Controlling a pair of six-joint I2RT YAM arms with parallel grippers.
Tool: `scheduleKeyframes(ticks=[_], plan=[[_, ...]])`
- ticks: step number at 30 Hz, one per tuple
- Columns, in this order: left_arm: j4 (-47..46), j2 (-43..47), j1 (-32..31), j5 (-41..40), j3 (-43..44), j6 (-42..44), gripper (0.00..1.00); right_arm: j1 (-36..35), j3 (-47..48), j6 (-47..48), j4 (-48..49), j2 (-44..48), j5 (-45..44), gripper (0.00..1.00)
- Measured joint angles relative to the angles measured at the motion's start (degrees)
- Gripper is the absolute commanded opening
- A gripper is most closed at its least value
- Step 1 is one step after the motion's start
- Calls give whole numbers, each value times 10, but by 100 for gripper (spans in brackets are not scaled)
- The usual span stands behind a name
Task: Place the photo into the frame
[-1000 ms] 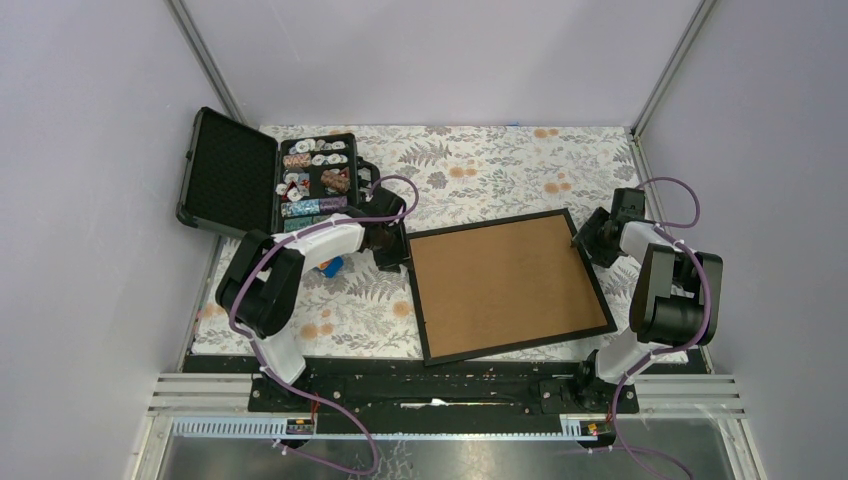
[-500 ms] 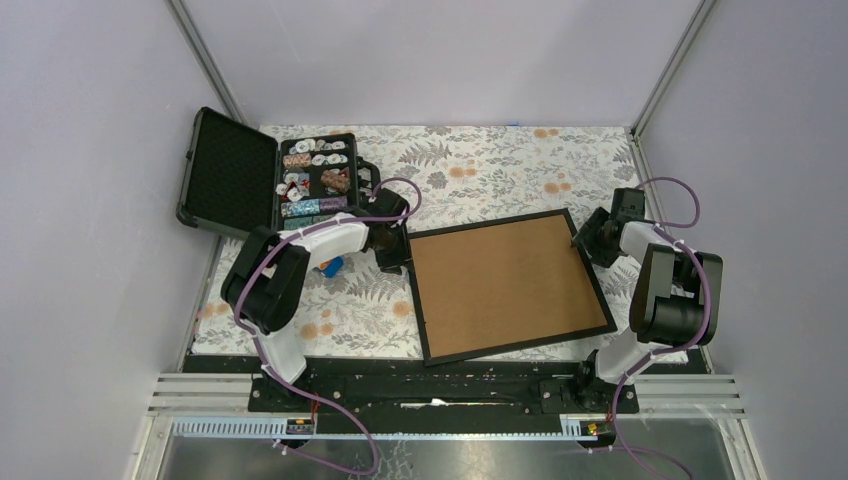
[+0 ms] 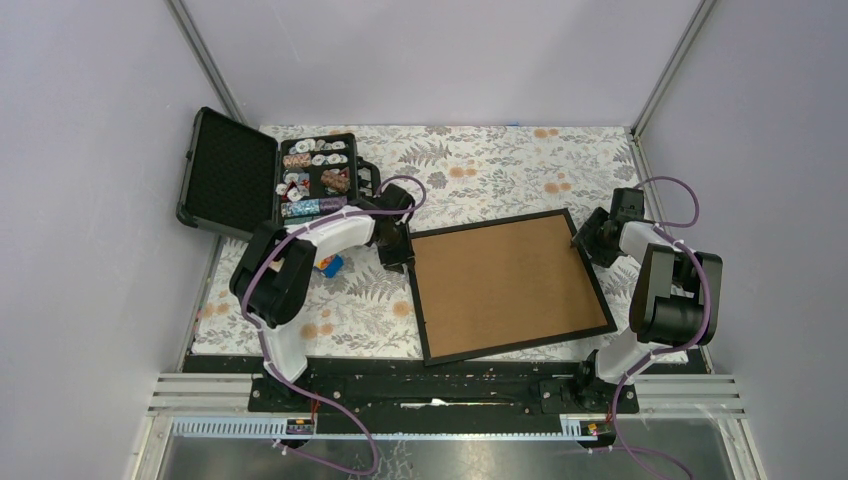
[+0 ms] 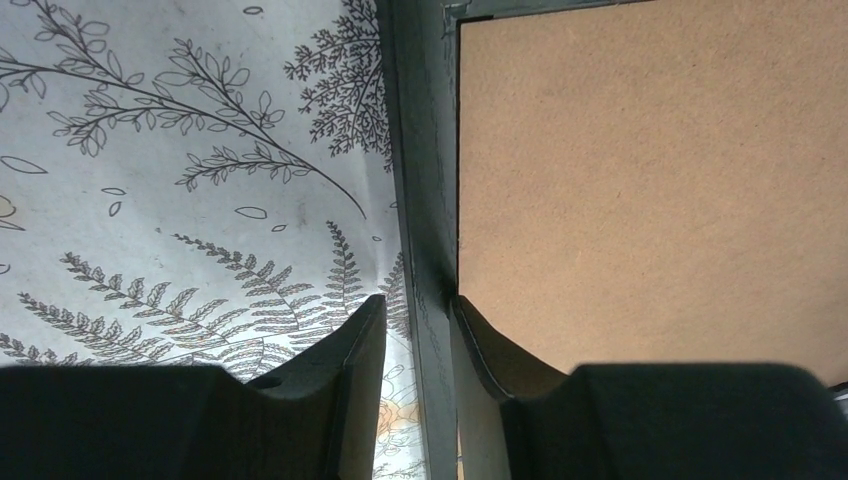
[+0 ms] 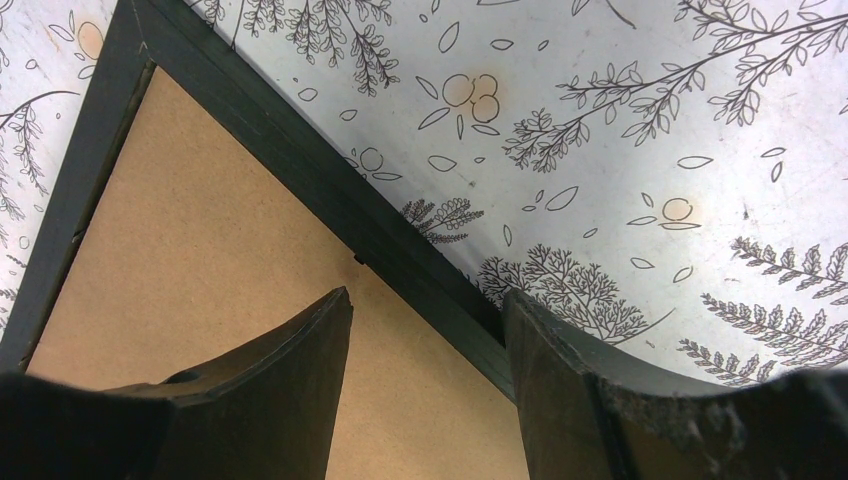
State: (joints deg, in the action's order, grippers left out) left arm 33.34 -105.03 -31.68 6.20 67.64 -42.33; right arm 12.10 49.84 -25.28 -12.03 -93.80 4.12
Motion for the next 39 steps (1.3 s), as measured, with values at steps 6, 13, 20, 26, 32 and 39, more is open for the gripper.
scheduleKeyframes(ticks=[6, 13, 20, 26, 32, 39], plan=[[22, -14, -12, -15, 22, -5, 33, -1, 0, 0, 0, 0, -1, 64], [51, -32, -26, -43, 49, -20, 32, -3, 0, 3, 0, 0, -3, 64], [121, -89, -43, -73, 123, -26, 28, -10, 0, 6, 0, 0, -13, 64], [155, -106, -59, -104, 150, -22, 39, -27, 2, 14, -2, 0, -41, 69], [110, -71, -69, -120, 127, 23, 80, -86, 45, 30, -62, -18, -91, 85], [55, 48, -48, -47, 79, 61, 95, -204, 128, 29, -191, 7, -123, 99]])
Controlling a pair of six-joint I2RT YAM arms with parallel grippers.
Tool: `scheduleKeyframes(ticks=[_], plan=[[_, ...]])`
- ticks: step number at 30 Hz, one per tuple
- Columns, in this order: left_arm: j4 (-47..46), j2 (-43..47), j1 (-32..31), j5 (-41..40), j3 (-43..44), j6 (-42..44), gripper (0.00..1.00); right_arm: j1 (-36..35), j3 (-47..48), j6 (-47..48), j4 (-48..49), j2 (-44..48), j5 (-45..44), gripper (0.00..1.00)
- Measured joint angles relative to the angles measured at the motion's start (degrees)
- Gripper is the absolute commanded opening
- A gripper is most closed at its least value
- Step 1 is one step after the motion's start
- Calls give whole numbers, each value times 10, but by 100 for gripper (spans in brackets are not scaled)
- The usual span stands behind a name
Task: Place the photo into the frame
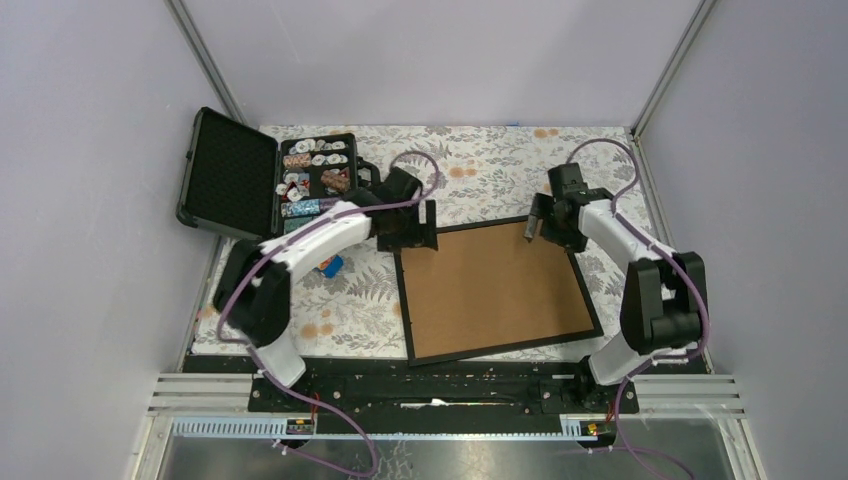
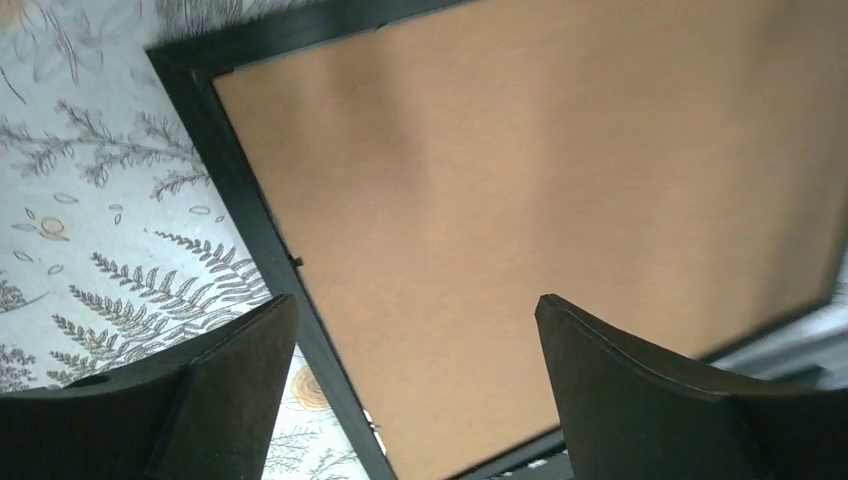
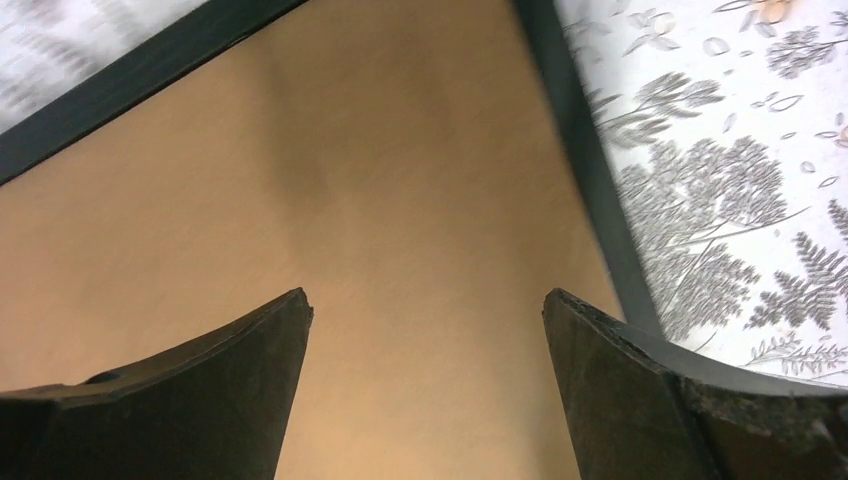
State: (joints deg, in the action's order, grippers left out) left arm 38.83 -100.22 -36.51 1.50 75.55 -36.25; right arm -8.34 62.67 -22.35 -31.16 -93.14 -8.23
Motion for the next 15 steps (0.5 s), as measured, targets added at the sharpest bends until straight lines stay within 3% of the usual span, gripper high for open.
scheduleKeyframes(ticks=[6, 13, 15], plan=[[-67, 120, 56, 72, -37, 21, 98, -53, -19, -29, -77, 127, 69, 100], [-100, 159, 83, 131, -68, 38, 98, -67, -167, -149, -194, 307, 124, 100], [-104, 171, 82, 144, -80, 38, 98, -67, -214, -205, -214, 362, 122, 95]])
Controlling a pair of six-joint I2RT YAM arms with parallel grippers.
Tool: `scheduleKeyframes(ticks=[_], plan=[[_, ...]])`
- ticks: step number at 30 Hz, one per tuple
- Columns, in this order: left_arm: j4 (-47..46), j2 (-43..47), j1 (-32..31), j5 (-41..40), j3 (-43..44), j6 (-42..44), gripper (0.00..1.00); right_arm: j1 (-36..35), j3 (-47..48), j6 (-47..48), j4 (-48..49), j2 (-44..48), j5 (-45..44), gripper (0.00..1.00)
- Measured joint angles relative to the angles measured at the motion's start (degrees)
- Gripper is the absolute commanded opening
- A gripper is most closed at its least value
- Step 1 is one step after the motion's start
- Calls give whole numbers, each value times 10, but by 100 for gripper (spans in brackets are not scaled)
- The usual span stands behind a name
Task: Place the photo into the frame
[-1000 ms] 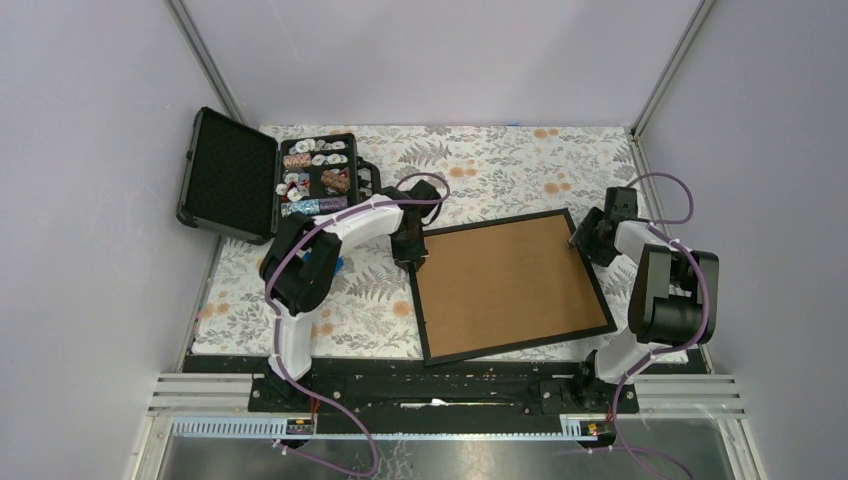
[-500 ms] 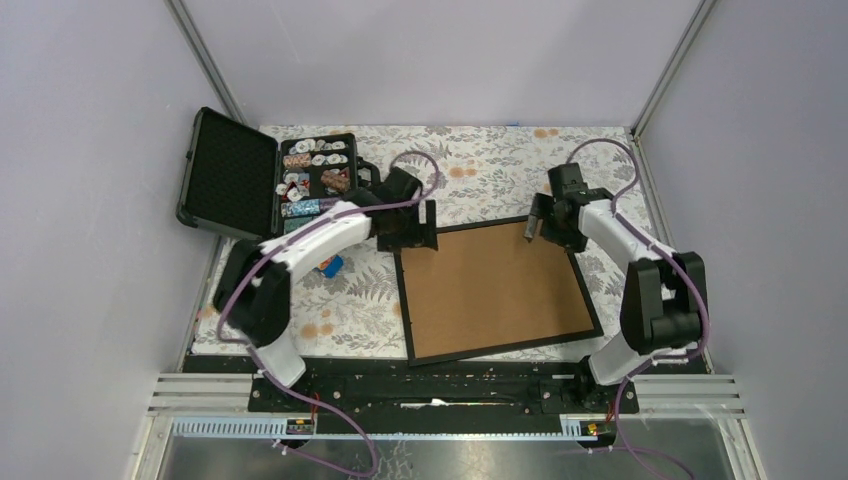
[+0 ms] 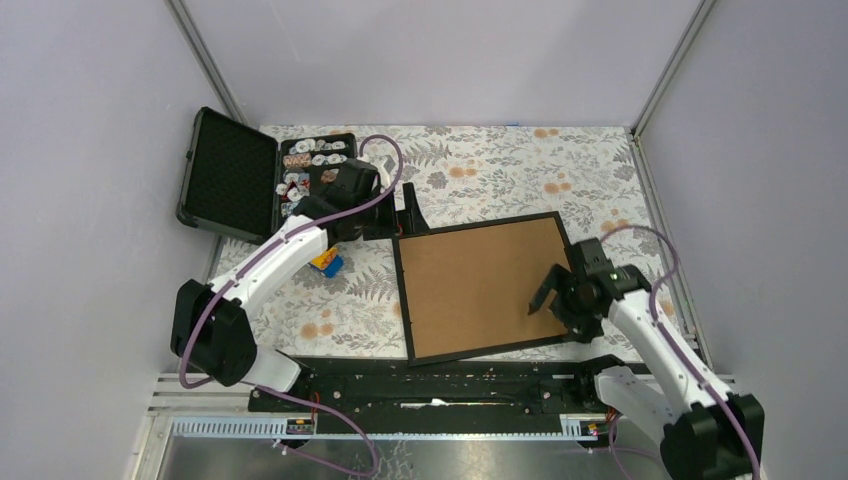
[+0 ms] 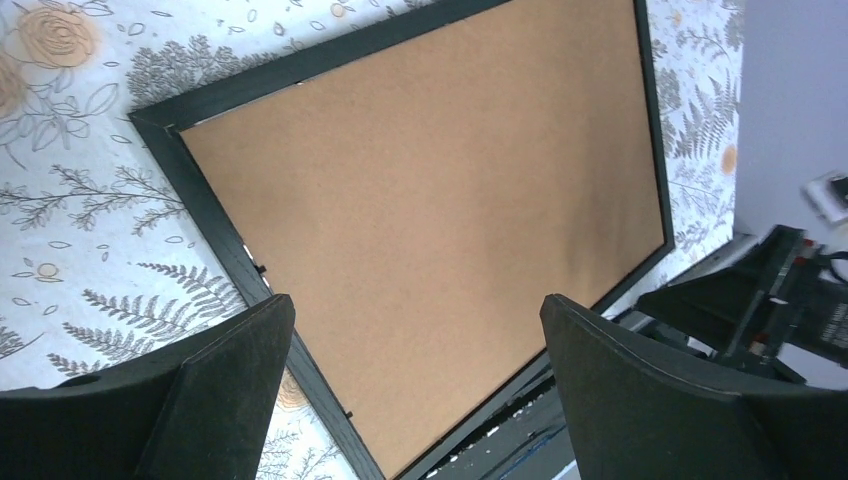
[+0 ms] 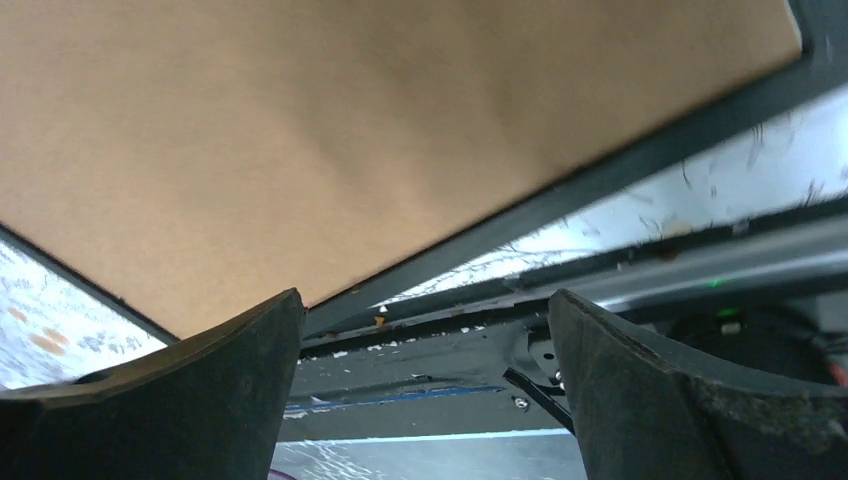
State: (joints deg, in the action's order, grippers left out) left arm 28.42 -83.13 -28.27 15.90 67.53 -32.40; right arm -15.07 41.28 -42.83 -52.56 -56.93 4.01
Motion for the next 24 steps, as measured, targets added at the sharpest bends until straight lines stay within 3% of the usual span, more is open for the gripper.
scheduleKeyframes(ticks=[5, 7, 13, 15, 18, 19, 24], plan=[[-14, 26, -1, 29, -21, 0, 99, 0, -107, -125, -8, 67, -2, 74], [-16, 33, -1, 37, -24, 1, 98, 0, -131, -162, 4, 60, 0, 71], [-16, 52, -1, 39, -39, 10, 98, 1, -150, -222, 74, -4, -20, 48], [-15, 55, -1, 39, -43, 10, 98, 5, -134, -223, 80, -40, -24, 35], [-15, 55, 1, 39, -47, 11, 98, 23, -94, -201, 87, -100, -41, 5], [-15, 55, 2, 38, -49, 11, 98, 31, -81, -188, 94, -119, -49, 0], [-15, 55, 7, 38, -52, 11, 98, 73, 39, -69, 129, -264, -118, 0]])
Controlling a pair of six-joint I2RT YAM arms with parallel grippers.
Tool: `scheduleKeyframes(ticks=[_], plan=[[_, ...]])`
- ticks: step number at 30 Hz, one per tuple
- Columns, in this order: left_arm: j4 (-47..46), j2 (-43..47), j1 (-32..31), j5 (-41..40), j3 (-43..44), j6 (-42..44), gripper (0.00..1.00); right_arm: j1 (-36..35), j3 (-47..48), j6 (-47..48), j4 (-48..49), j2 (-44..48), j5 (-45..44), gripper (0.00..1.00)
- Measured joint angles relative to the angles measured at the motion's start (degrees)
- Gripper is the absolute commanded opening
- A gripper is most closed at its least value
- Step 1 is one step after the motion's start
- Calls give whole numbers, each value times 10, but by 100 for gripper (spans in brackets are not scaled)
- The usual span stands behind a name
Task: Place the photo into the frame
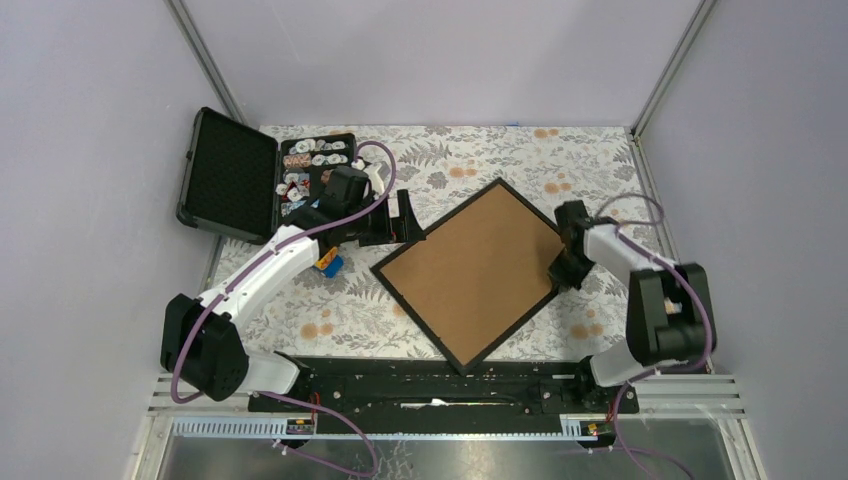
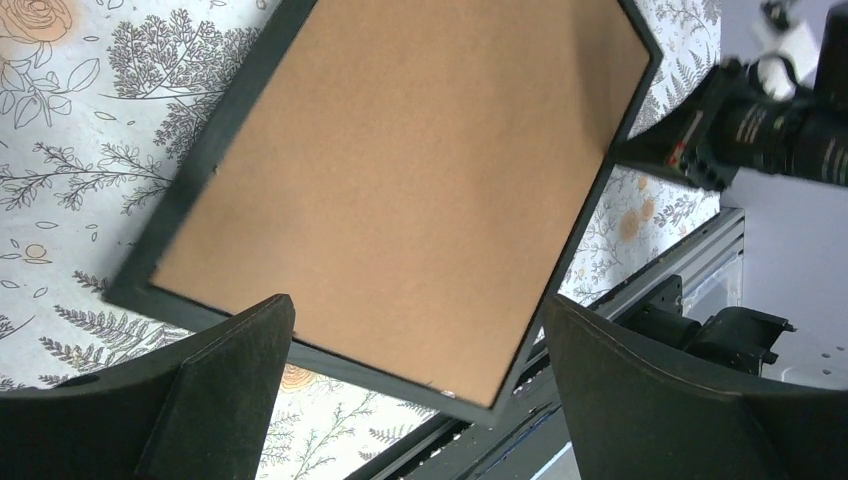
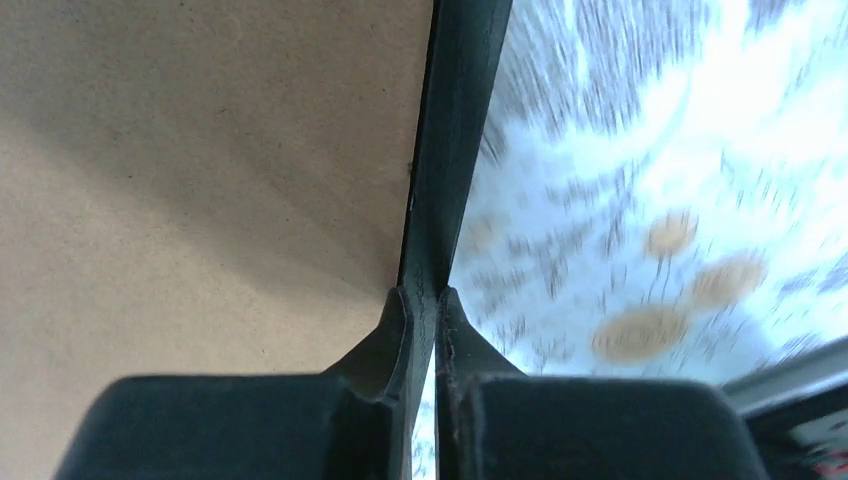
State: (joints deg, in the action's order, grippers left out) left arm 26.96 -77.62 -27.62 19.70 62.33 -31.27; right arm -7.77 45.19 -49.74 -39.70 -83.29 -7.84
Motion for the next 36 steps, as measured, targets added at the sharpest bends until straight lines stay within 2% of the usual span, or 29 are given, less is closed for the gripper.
scheduleKeyframes(ticks=[3, 6, 10, 13, 14, 16, 17, 19, 22, 27, 30, 36], plan=[[-1, -4, 3, -1, 0, 0, 98, 1, 69, 98, 19, -73, -58, 0], [1, -27, 6, -7, 5, 1, 96, -2, 104, 184, 56, -103, -126, 0], [10, -104, 9, -23, 38, 10, 92, 1, 131, 276, 96, -153, -197, 0], [16, -172, 10, -32, 64, 17, 93, 2, 190, 336, 113, -216, -219, 2], [17, -196, 10, -33, 69, 18, 93, 3, 217, 351, 112, -238, -227, 11], [18, -225, 10, -34, 71, 19, 97, 3, 256, 364, 115, -263, -219, 53], [22, -242, 10, -35, 73, 19, 98, 3, 268, 367, 115, -265, -208, 64], [24, -261, 10, -41, 75, 24, 99, 3, 276, 359, 107, -256, -182, 84], [30, -278, 11, -52, 83, 28, 99, 7, 248, 344, 90, -203, -129, 95], [-2, -303, 14, -28, 83, 21, 98, 56, 136, 312, 83, -64, -2, 95], [-39, -288, 16, -6, 54, 7, 97, 81, 75, 299, 84, -30, 35, 91], [-95, -239, 9, 18, -25, -12, 92, 91, 2, 283, 98, -27, 97, 68]])
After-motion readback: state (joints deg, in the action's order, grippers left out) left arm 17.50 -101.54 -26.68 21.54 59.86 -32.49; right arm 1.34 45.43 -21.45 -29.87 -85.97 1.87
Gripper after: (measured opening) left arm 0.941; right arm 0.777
